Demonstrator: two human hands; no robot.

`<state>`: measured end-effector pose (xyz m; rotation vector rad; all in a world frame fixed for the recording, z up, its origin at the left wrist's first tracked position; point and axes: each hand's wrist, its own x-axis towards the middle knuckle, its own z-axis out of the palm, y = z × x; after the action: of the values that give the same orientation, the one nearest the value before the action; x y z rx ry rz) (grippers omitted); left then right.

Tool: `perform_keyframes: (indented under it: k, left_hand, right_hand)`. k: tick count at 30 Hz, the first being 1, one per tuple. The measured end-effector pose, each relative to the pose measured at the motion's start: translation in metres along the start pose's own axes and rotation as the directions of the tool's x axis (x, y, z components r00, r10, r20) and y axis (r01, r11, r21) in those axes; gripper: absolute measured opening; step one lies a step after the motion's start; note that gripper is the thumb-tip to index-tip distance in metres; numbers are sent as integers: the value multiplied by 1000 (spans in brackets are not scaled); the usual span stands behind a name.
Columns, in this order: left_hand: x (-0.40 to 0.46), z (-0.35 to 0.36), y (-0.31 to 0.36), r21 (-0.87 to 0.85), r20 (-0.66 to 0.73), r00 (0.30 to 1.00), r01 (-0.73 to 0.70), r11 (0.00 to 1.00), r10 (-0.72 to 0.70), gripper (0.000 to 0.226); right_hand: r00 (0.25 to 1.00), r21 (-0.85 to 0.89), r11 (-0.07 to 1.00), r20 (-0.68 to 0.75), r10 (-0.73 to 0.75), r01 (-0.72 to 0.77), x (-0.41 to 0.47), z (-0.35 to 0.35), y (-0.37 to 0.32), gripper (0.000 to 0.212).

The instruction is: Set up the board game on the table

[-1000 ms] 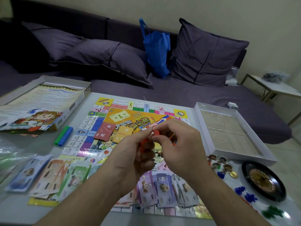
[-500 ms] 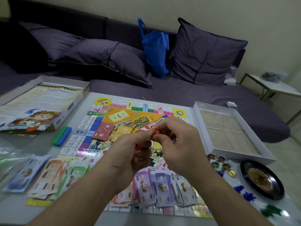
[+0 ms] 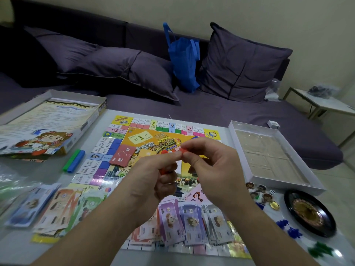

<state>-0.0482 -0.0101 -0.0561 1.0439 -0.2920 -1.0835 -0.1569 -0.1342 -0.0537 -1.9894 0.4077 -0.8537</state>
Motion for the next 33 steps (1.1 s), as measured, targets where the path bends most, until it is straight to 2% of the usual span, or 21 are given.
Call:
perform_keyframes:
  k: [2,4,6,10,15,21,27,33]
  left_hand:
    - [1,-1,0,53,14,1000,-27,998,27,20]
    - [1,-1,2,62,33,999,-36,997,34,34]
    - [1,-1,5,66,57,998,-35,997,31,36]
    - [0,-2,7,216,38,994,-105,971,100,34]
    - [-2,0,5,451,65,982,-185,873,175,28]
    - [-1,-1,-2,604,102,970,-235,761,219,32]
    - [-1,2,-3,686,62,956,-250,683,287,27]
    - [-2,-1,-4,763,80,938,-276,584,338,26]
  right_hand:
    - [1000,35,999,-10,23,-23,1,-2,0,19]
    - [998,70,997,-40,39,-36,3,-5,-1,19]
    - [997,105,994,-65,41,-34,5,-8,-3,17]
    - [996,113,992,-59,61,-54,6,-10,-2,18]
    - [996,110,991,-40,76,-71,5,-7,0,16]
    - [997,86,994,-28,69,-66,4,-8,-2,16]
    - [996,41,996,-38,80,-78,2,-7,-2,12]
    - [994,-21,998,-89,58,-60,-4,4,3,16]
